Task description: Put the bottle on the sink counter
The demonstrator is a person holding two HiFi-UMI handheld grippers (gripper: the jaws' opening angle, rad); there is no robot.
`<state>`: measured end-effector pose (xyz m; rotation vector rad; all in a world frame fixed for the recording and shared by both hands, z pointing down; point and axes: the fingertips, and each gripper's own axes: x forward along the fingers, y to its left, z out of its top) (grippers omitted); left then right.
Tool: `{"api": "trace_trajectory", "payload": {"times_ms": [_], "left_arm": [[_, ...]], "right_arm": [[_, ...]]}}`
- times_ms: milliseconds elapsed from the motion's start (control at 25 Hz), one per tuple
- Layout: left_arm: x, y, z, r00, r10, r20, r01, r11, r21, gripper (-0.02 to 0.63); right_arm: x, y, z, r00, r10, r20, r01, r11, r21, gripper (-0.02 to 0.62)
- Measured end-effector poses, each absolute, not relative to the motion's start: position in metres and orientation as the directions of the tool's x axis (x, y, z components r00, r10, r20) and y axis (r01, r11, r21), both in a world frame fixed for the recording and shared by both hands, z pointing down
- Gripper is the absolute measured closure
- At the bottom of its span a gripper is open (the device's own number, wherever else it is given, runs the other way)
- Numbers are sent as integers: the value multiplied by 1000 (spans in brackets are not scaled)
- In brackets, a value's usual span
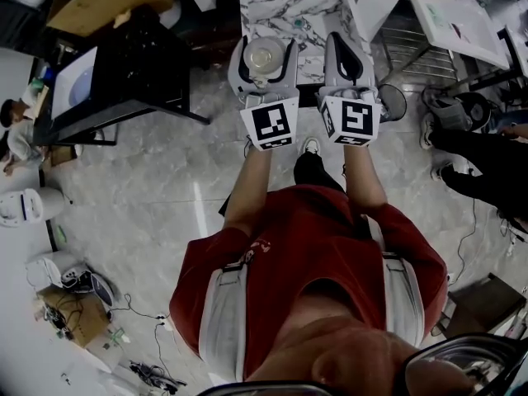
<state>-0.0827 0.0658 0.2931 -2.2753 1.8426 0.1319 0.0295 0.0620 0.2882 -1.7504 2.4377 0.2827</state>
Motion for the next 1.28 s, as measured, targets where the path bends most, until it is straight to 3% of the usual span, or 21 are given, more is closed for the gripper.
{"api": "trace_trajectory", "payload": {"times_ms": [1280], "left_arm": [[-23,-152,291,153,-974,-169,-985,-136,-108,268]], "right_arm": [[95,-158,298,-362,-914,-183,-930,367,6,595]]}}
